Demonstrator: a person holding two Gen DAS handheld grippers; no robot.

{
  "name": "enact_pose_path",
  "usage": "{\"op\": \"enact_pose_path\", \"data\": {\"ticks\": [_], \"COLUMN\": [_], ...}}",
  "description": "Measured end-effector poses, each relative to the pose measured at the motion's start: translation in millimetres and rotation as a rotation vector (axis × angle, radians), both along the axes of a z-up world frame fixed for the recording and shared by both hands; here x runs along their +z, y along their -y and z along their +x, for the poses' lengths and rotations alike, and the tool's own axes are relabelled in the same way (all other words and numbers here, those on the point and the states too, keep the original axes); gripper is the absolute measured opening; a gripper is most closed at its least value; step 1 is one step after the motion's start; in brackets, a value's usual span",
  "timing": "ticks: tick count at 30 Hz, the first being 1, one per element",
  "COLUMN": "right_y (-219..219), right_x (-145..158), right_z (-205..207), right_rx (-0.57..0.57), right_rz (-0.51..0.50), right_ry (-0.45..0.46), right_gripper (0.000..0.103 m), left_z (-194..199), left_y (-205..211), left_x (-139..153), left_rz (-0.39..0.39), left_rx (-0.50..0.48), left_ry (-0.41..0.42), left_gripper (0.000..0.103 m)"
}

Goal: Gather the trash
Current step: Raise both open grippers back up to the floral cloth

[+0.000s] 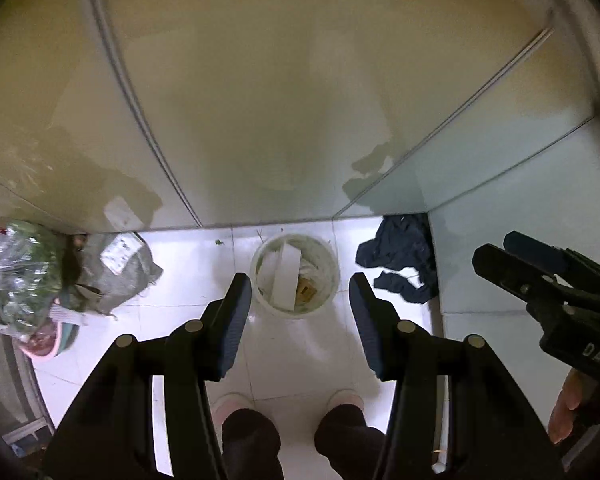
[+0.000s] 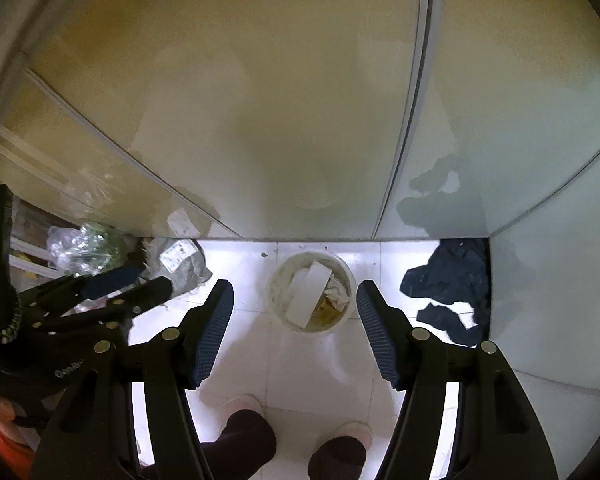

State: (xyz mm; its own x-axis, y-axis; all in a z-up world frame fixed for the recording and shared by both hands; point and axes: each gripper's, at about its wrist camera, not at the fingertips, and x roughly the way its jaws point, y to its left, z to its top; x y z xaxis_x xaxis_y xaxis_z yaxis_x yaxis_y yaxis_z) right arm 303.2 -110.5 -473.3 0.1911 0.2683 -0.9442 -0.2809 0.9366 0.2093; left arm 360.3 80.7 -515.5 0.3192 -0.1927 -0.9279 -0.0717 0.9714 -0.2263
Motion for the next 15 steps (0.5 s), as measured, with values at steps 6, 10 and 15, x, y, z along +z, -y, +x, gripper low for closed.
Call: {"op": "enact_pose_path", "data": {"ticks": [6,10,15], "right_y": [-2.8,-6.9,-14.5], "right_x": [100.4,173.6,258.5], "right_z": [-6.9,-12.7,-20.9], "right_rx": [-0.006,-0.019,-0.048], "right_rz": [0.011,0.018,0.033], "right_ry": [0.071,0.15,0.271], "right_gripper": [0.06,0.06,0.06], "left_z": [-16.9,-27.3,-39.1], "left_y": [-18.2,-31.2,-50.0], "left_x": [115.7,196.9,297.0], "left_rz": [0.004,0.03,0.048], "left_rx": [0.022,0.022,0.012], "left_ry": [0.09,0.187,0.33], "left_gripper": [0.05,0.05,0.05]}}
